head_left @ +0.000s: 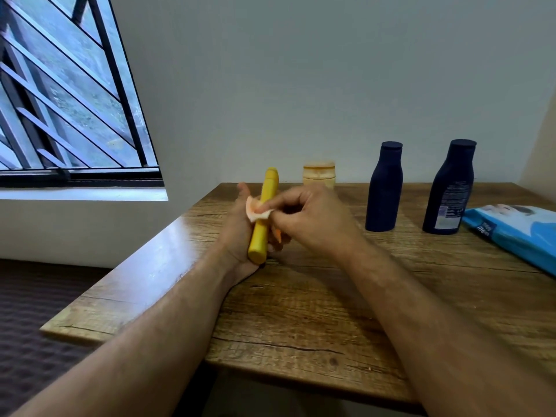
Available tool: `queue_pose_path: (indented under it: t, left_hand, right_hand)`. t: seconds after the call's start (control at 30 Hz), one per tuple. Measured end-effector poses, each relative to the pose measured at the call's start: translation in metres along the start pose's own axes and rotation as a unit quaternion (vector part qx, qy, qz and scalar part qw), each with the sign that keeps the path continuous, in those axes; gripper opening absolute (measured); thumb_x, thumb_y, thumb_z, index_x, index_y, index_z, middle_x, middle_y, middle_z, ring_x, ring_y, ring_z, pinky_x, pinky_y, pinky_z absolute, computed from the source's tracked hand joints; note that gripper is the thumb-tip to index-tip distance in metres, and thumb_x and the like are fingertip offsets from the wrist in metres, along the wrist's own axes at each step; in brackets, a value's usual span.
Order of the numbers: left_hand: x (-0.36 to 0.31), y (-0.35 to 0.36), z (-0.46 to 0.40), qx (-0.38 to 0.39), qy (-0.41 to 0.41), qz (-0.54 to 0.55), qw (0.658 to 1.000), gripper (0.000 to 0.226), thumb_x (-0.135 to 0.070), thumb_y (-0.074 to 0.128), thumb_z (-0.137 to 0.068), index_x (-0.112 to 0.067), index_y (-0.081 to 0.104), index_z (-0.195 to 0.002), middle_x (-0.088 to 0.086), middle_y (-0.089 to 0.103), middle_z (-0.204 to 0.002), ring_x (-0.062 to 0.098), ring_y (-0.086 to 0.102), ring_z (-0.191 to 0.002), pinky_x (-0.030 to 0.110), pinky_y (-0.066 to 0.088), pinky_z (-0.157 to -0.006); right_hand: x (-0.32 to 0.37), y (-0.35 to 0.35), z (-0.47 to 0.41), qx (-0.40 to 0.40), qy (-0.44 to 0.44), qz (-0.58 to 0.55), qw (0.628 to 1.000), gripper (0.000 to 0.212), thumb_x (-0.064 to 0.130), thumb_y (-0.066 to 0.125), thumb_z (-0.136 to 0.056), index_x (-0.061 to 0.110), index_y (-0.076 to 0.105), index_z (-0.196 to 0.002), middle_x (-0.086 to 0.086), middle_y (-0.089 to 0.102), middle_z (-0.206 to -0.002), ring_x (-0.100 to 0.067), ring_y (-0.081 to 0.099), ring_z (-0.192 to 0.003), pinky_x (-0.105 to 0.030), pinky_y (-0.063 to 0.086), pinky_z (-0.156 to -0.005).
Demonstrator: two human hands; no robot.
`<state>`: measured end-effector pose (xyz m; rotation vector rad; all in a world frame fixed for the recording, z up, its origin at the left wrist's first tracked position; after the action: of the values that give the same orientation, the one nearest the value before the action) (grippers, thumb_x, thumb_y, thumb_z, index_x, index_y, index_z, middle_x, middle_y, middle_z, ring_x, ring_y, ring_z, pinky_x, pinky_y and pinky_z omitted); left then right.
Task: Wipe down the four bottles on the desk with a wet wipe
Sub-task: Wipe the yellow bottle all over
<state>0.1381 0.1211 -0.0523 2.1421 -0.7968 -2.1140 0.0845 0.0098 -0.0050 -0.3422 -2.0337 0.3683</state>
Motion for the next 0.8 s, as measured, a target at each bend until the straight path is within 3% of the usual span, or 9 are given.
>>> queue_pose_path:
  t: [0.1, 0.17, 0.3, 0.37, 0.43, 0.57, 0.67, 0.73, 0.8]
  left_hand:
    - [-0.001, -0.007, -0.001, -0.044, -0.030, 0.054, 0.997, 0.064, -0.065, 0.031, -0.102, -0.013, 0.067, -0.112, 0.015, 0.072, -0.086, 0.027, 0.075, -0.074, 0.033, 0.059, -0.060]
    - [-0.001, -0.008, -0.001, -0.051, -0.037, 0.061, 0.996, 0.060, -0.061, 0.034, -0.103, -0.013, 0.067, -0.112, 0.016, 0.075, -0.086, 0.028, 0.076, -0.077, 0.035, 0.060, -0.063]
    - [0.001, -0.002, 0.000, -0.013, -0.020, 0.019, 1.000, 0.056, -0.051, 0.036, -0.106, -0.015, 0.074, -0.086, 0.009, 0.065, -0.078, 0.019, 0.063, -0.066, 0.029, 0.049, -0.056]
    - [0.002, 0.002, 0.000, 0.017, -0.015, 0.006, 1.000, 0.053, -0.051, 0.036, -0.106, -0.013, 0.070, -0.090, 0.006, 0.056, -0.073, 0.016, 0.047, -0.057, 0.026, 0.035, -0.048]
    - [0.002, 0.005, 0.001, 0.048, -0.022, 0.020, 0.998, 0.057, -0.058, 0.036, -0.102, -0.011, 0.067, -0.102, 0.006, 0.056, -0.074, 0.016, 0.045, -0.058, 0.027, 0.032, -0.049]
    - [0.000, 0.001, 0.001, 0.063, -0.014, 0.069, 0.996, 0.067, -0.067, 0.039, -0.096, -0.012, 0.078, -0.094, 0.010, 0.067, -0.091, 0.022, 0.063, -0.080, 0.033, 0.047, -0.068]
    - [-0.003, 0.002, 0.005, 0.071, -0.030, 0.091, 0.993, 0.065, -0.064, 0.046, -0.093, -0.009, 0.079, -0.091, 0.013, 0.071, -0.087, 0.027, 0.071, -0.085, 0.037, 0.057, -0.075]
    - [-0.003, 0.001, 0.004, 0.056, -0.030, 0.089, 0.994, 0.059, -0.059, 0.050, -0.093, -0.008, 0.078, -0.088, 0.013, 0.071, -0.085, 0.026, 0.072, -0.083, 0.037, 0.058, -0.076]
    - [-0.002, 0.000, 0.003, 0.040, -0.021, 0.098, 0.994, 0.053, -0.055, 0.051, -0.094, -0.008, 0.075, -0.094, 0.013, 0.070, -0.090, 0.026, 0.070, -0.086, 0.038, 0.054, -0.079]
  right_hand:
    - [0.000, 0.011, 0.004, 0.106, -0.010, 0.061, 0.992, 0.020, 0.010, 0.071, -0.083, 0.025, 0.080, -0.092, 0.005, 0.074, -0.072, -0.009, 0.069, -0.067, -0.023, 0.058, -0.064]
    - [-0.001, 0.013, 0.002, 0.107, -0.016, 0.067, 0.992, 0.020, 0.010, 0.072, -0.081, 0.025, 0.081, -0.090, 0.008, 0.074, -0.071, -0.003, 0.065, -0.069, -0.021, 0.055, -0.066]
    - [-0.002, 0.003, -0.004, -0.017, -0.010, 0.036, 0.999, 0.013, 0.018, 0.071, -0.087, 0.024, 0.079, -0.096, 0.008, 0.073, -0.074, -0.005, 0.068, -0.060, -0.019, 0.055, -0.056]
    - [-0.002, -0.003, -0.006, -0.097, -0.010, 0.012, 0.995, 0.014, 0.021, 0.068, -0.091, 0.026, 0.078, -0.099, 0.007, 0.072, -0.076, -0.007, 0.068, -0.055, -0.016, 0.051, -0.049]
    - [-0.001, -0.005, -0.006, -0.124, -0.009, -0.012, 0.992, 0.014, 0.021, 0.066, -0.092, 0.026, 0.077, -0.100, 0.005, 0.070, -0.075, -0.008, 0.065, -0.049, -0.014, 0.047, -0.044]
    - [-0.001, 0.004, -0.002, -0.011, -0.005, -0.005, 1.000, 0.016, 0.013, 0.070, -0.087, 0.024, 0.080, -0.092, 0.004, 0.070, -0.075, -0.003, 0.064, -0.055, -0.020, 0.053, -0.052]
    - [-0.004, 0.015, 0.000, 0.098, -0.009, 0.070, 0.993, 0.018, 0.014, 0.073, -0.081, 0.029, 0.081, -0.086, -0.002, 0.069, -0.087, -0.011, 0.066, -0.067, -0.030, 0.060, -0.066]
    - [-0.005, 0.015, -0.001, 0.078, -0.020, 0.090, 0.993, 0.018, 0.017, 0.074, -0.080, 0.033, 0.080, -0.086, 0.003, 0.071, -0.083, -0.012, 0.067, -0.069, -0.031, 0.060, -0.067]
    - [-0.006, 0.009, -0.005, 0.004, -0.024, 0.065, 0.998, 0.019, 0.016, 0.072, -0.083, 0.031, 0.080, -0.089, 0.009, 0.072, -0.077, -0.008, 0.067, -0.068, -0.027, 0.059, -0.063]
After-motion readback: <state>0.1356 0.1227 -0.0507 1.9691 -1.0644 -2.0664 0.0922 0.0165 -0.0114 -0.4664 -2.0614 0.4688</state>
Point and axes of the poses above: each hand's wrist, its own z-axis away from the middle knuckle, its own y-axis out of the palm, x = y × z, the point moved 4 cm from there along -z, towards the middle knuckle
